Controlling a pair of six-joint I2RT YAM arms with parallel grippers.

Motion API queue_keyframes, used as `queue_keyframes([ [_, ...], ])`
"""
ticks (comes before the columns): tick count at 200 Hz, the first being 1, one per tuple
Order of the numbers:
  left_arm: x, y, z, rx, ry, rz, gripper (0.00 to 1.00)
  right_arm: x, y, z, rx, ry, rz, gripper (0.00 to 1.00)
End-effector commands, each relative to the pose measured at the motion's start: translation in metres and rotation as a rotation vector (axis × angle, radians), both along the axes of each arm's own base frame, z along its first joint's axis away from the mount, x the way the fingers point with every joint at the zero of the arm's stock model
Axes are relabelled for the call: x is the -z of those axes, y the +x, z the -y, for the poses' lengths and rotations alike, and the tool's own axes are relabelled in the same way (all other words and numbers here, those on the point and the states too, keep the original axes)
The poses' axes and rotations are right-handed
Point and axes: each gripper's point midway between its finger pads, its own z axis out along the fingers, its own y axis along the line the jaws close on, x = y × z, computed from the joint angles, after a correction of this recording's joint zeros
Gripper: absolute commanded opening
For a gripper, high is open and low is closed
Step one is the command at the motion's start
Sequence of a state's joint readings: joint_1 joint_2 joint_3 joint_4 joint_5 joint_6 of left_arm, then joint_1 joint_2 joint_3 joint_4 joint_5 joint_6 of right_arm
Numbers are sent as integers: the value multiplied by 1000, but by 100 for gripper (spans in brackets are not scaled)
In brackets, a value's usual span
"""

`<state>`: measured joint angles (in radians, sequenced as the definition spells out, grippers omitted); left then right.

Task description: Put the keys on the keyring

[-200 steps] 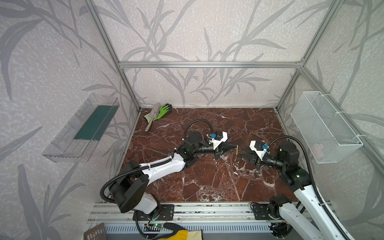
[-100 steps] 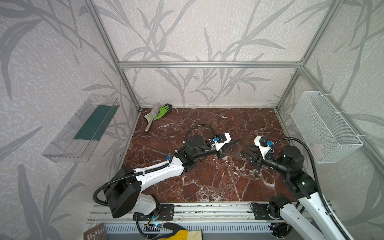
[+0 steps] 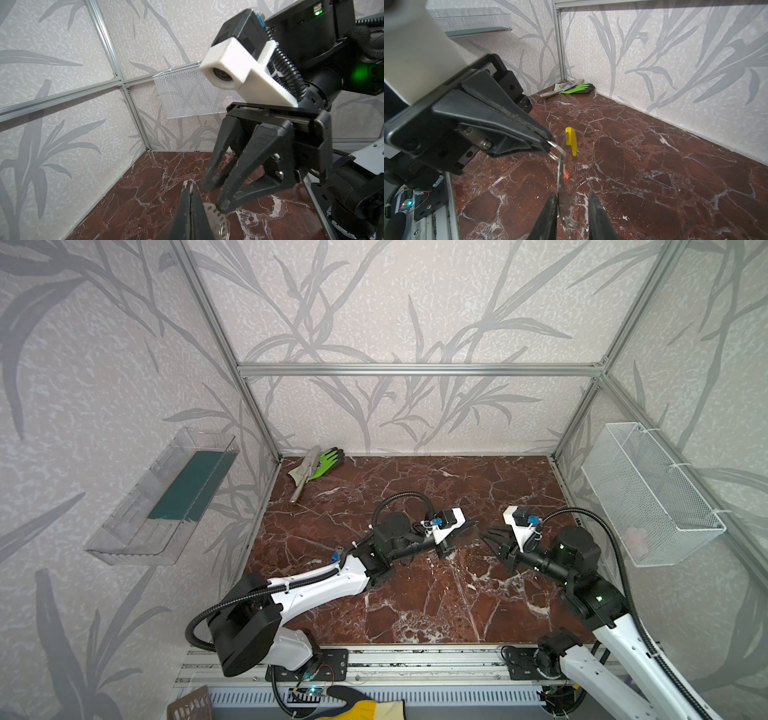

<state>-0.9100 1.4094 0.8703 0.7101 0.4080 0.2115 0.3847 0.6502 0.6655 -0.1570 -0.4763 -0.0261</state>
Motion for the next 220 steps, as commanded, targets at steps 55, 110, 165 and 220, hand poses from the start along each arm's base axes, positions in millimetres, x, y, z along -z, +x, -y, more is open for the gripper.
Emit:
queue_keyframes([
  [55,-28,-7,-5,-7,-40,67,0,-10,-5,-13,-56,-29,38,16],
  [110,-22,-6,-4,-15,-10,81,0,-17,-7,-11,-55,-24,77,0],
  [165,-24,-5,-2,-39,-13,108,0,-18,-9,-18,-84,-24,77,0],
  [220,-24,1,-1,-88,-11,131,0,-20,-9,-22,-91,-44,92,0],
])
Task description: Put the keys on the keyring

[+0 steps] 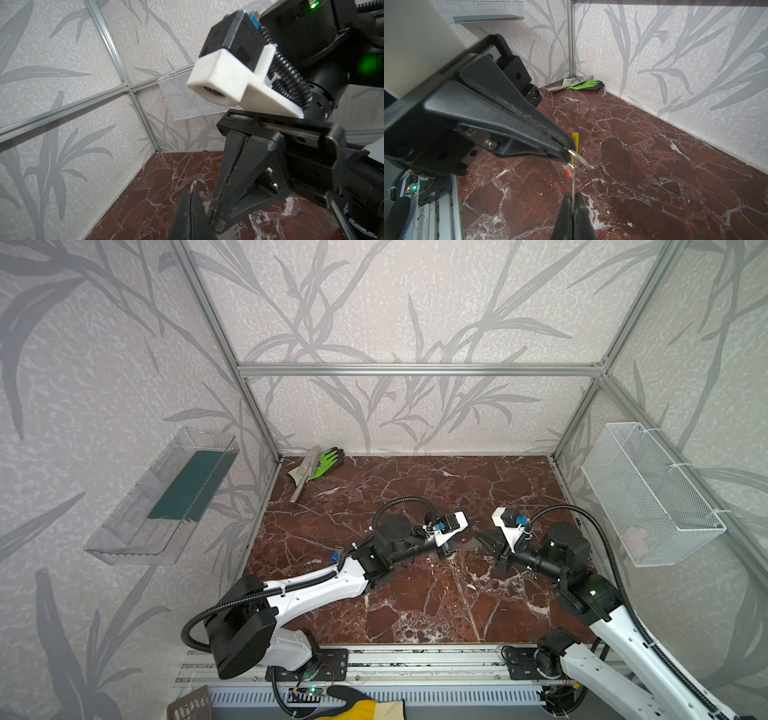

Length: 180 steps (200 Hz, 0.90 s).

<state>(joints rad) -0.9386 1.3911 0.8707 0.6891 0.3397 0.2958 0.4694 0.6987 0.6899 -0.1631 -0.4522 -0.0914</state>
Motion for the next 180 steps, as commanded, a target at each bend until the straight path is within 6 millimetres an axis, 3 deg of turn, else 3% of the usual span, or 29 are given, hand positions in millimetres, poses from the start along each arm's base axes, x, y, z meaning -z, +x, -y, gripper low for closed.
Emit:
queue_keyframes([
  [1,-20,4,-1,-41,-38,60,0,-23,-4,-2,-18,16,66,0],
  [50,-25,8,-2,-78,-99,77,0,-26,-3,-8,-42,41,52,0],
  [71,-28,5,-2,-59,-134,72,0,-27,-5,-6,-40,28,68,31],
  [113,-31,-5,-10,59,-227,31,0,-45,-21,10,-19,-19,210,47],
  [144,-38,-14,-8,180,-268,-7,0,-59,-36,14,-59,-30,279,47],
  [166,-41,-19,-5,237,-275,-23,0,-61,-34,19,-40,-43,293,34],
  [180,-41,-22,-4,260,-274,-30,0,-58,-31,20,-34,-47,285,33],
])
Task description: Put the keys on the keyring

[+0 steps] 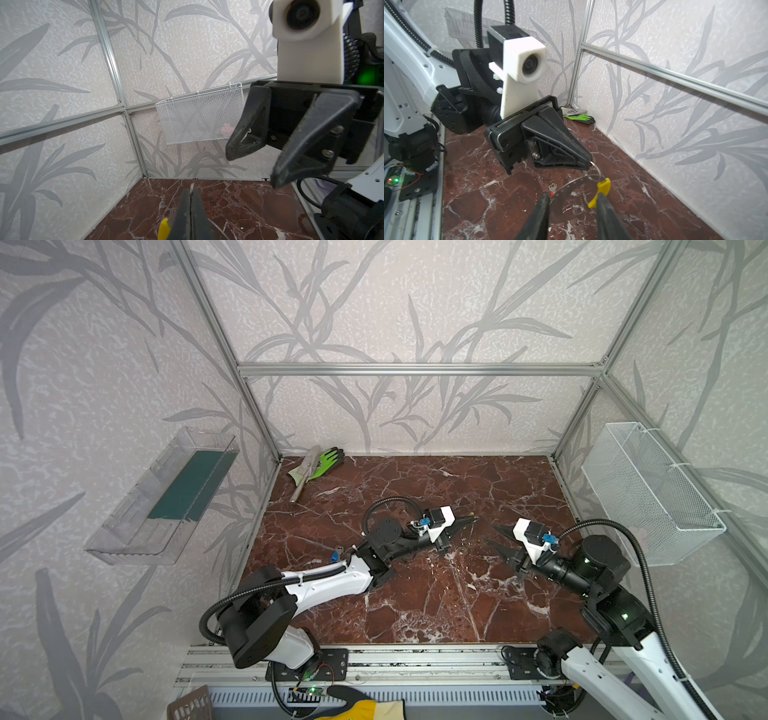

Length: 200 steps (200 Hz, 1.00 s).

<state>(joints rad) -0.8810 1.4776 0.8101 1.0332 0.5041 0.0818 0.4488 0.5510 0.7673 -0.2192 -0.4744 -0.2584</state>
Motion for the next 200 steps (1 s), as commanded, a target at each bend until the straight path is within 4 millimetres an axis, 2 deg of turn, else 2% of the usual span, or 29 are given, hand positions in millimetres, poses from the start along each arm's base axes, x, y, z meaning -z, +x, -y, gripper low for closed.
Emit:
queue_keyframes([
  [1,-29,-19,0,115,-82,33,0,2,1,2,-2,-27,5,32],
  [40,-31,-27,-2,154,-79,32,0,6,11,-3,-19,3,-11,25],
  [87,-33,-32,-5,167,-75,34,0,11,15,-7,-56,39,-50,25],
  [148,-33,-36,-5,193,-70,28,0,11,9,-14,-121,73,-52,23],
  [188,-34,-38,-5,209,-69,27,0,13,5,-19,-168,75,-76,18],
  [200,-34,-39,-6,213,-67,27,0,13,2,-20,-183,75,-78,13],
])
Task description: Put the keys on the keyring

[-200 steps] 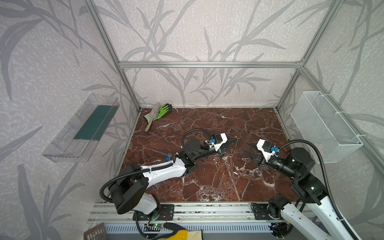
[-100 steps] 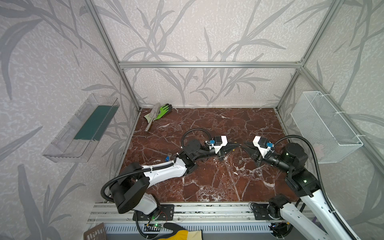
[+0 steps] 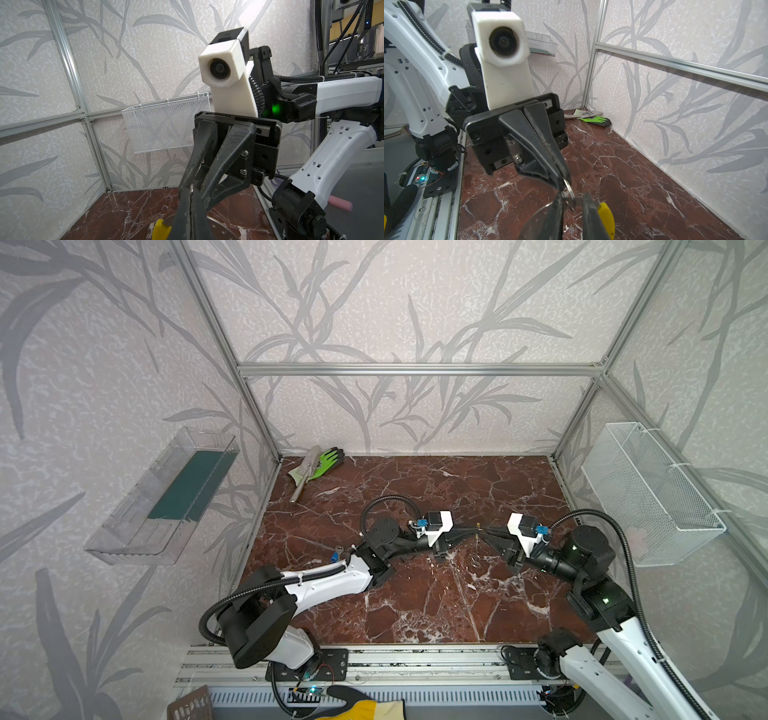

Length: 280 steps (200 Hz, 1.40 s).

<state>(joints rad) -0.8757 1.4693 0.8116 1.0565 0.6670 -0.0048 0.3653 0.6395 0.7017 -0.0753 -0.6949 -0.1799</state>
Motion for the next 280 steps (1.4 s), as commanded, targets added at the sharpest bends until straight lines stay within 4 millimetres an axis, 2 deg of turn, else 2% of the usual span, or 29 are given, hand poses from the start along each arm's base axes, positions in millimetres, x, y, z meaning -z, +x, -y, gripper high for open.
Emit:
queue_keyframes([
  [1,-29,-12,-7,41,-65,45,0,-4,-7,-5,-55,21,5,13],
  [19,-28,-12,-8,41,-66,45,0,-2,-10,-7,-80,14,-4,5],
  [55,-23,-9,-9,38,-37,34,0,1,-10,-4,-60,-15,4,0],
  [84,-15,0,-12,6,50,42,29,12,-9,1,-38,-102,-44,0],
  [96,-7,3,-13,-27,134,75,34,19,-7,3,-27,-149,-81,0],
  [164,25,2,-17,-73,482,216,35,37,3,12,24,-315,-236,0],
  [235,39,9,0,-84,595,252,35,40,4,5,1,-361,-260,0],
  [280,44,14,5,-103,623,240,32,39,4,1,-16,-368,-252,0],
])
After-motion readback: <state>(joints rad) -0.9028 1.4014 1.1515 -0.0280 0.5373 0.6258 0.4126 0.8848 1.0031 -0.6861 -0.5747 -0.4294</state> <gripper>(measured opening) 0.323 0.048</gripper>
